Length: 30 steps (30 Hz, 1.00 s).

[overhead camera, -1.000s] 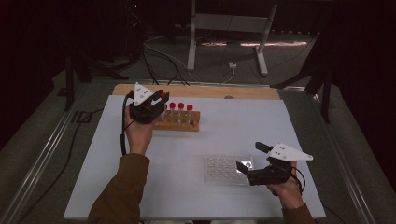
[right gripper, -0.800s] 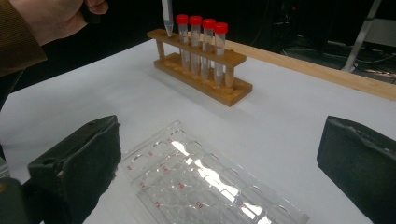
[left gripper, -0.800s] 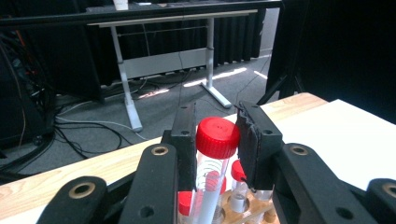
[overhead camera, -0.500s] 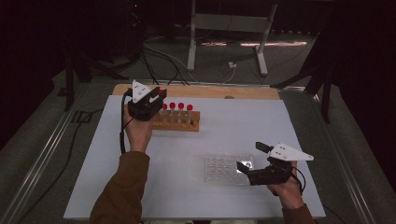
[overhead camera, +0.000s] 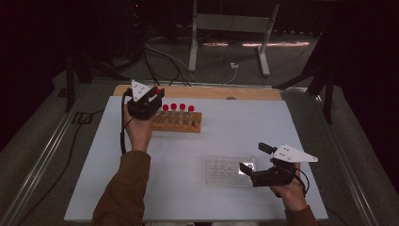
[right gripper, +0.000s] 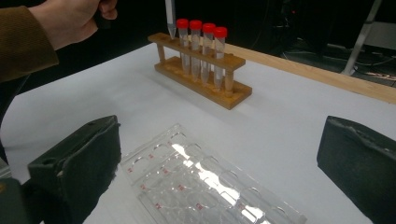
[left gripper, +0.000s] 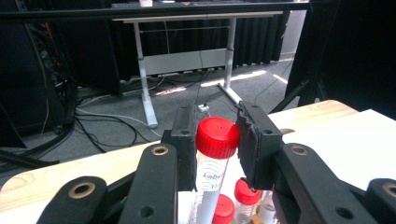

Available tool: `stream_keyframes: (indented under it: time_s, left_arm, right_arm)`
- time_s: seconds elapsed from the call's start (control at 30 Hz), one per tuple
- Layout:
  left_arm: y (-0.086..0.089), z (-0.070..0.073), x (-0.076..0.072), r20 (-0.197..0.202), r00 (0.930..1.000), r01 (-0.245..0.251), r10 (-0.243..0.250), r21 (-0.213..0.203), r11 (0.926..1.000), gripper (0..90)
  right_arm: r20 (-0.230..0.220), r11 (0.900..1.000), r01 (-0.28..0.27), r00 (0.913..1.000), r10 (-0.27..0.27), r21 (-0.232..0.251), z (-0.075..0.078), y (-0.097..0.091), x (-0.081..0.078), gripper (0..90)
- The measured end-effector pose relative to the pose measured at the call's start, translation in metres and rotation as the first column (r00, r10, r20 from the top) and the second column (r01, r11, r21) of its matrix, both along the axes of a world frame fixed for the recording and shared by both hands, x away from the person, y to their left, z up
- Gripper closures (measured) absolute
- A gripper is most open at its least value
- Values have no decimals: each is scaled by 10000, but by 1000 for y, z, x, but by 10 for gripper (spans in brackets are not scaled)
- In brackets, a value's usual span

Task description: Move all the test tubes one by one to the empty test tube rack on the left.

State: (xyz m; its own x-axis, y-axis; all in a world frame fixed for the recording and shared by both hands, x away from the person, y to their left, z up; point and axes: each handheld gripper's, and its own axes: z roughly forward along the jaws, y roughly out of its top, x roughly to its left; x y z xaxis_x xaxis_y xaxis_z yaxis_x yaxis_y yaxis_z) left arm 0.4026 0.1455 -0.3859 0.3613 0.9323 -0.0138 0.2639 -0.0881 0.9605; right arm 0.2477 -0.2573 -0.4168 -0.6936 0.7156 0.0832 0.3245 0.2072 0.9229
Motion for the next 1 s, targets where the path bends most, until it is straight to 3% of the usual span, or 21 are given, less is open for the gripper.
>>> stream_keyframes:
  time_s: [0.53,1.0]
  left_arm:
    - [8,-13,7,-315,9984,-490,479,-364,9981,707]
    - [13,-35,7,-786,9947,-700,655,-548,9960,706]
  right_arm:
    - [-5,10000,19,10000,-19,63,0,-2,0,0]
    - [-2,10000,30,10000,-30,61,0,-2,-1,0]
